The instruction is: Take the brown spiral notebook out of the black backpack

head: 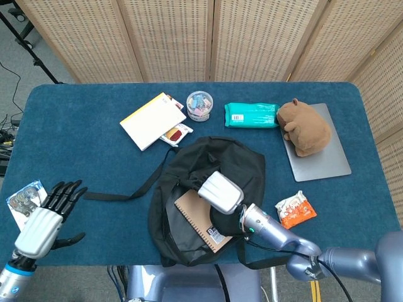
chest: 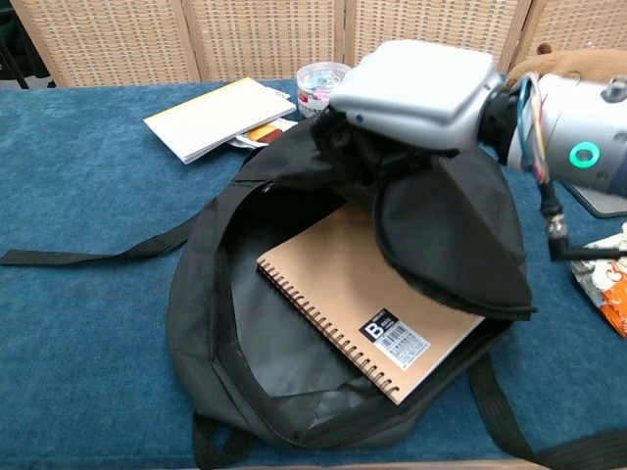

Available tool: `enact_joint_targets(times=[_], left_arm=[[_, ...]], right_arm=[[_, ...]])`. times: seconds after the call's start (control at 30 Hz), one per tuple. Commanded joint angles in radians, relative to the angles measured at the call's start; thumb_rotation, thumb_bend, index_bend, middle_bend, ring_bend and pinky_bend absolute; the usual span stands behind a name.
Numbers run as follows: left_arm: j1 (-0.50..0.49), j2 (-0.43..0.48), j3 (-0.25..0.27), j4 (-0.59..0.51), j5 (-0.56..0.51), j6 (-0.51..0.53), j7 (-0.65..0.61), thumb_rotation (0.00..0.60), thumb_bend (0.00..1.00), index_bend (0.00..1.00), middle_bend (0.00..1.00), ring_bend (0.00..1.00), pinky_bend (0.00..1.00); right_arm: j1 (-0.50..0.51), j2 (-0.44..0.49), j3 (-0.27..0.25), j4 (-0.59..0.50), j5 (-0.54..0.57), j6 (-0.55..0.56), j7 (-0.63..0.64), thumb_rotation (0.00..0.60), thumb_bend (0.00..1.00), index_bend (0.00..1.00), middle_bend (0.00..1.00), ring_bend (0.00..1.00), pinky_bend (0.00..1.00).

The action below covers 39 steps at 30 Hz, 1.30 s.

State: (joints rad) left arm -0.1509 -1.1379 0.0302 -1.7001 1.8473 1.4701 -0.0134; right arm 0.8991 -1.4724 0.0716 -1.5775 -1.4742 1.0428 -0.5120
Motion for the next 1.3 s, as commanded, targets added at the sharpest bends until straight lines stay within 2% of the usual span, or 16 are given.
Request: enact_joint_targets(times=[0.03, 0.17, 0.47, 0.67, 0.93, 1.3], left_arm=[[-0.073, -0.059, 0.006, 0.046, 0.064, -0.065, -0.045, 0.6, 0.0, 0.16, 0.0, 0.0, 0.06], [-0.136, -0.122, 0.011, 0.076, 0.111, -0.121, -0.058, 0.6, 0.0, 0.23, 0.0, 0.02, 0.08], [-0.235, -0.261, 0.006, 0.095, 0.133, -0.217, -0.047, 0.6, 0.0, 0.27, 0.0, 0.04, 0.08], [-0.297, -0.355, 0.005, 0.154, 0.153, -0.253, -0.069, 0.6, 0.0, 0.33, 0.05, 0.05, 0.08], [-0.365, -0.45, 0.018, 0.266, 0.188, -0.226, -0.16, 0.6, 0.0, 0.4, 0.11, 0.07, 0.08], [-0.437, -0.598, 0.03, 0.489, 0.196, -0.19, -0.259, 0.6, 0.05, 0.41, 0.14, 0.1, 0.11]], right_arm=[[-0.005, 0.017, 0.011, 0.005, 0.024, -0.017, 0.019, 0.6, 1.0, 0.51, 0.56, 0.58, 0.82], [-0.017, 0.013, 0.026, -0.005, 0.068, -0.03, 0.053, 0.6, 1.0, 0.51, 0.56, 0.58, 0.82], [-0.021, -0.012, 0.056, -0.041, 0.142, -0.057, 0.057, 0.6, 1.0, 0.51, 0.56, 0.58, 0.82], [-0.018, -0.023, 0.079, -0.06, 0.197, -0.073, 0.048, 0.6, 1.0, 0.51, 0.56, 0.58, 0.82], [-0.023, -0.006, 0.13, -0.112, 0.356, -0.12, 0.111, 0.6, 1.0, 0.51, 0.56, 0.58, 0.82], [-0.005, 0.019, 0.138, -0.152, 0.396, -0.169, 0.148, 0.6, 1.0, 0.52, 0.57, 0.58, 0.82]])
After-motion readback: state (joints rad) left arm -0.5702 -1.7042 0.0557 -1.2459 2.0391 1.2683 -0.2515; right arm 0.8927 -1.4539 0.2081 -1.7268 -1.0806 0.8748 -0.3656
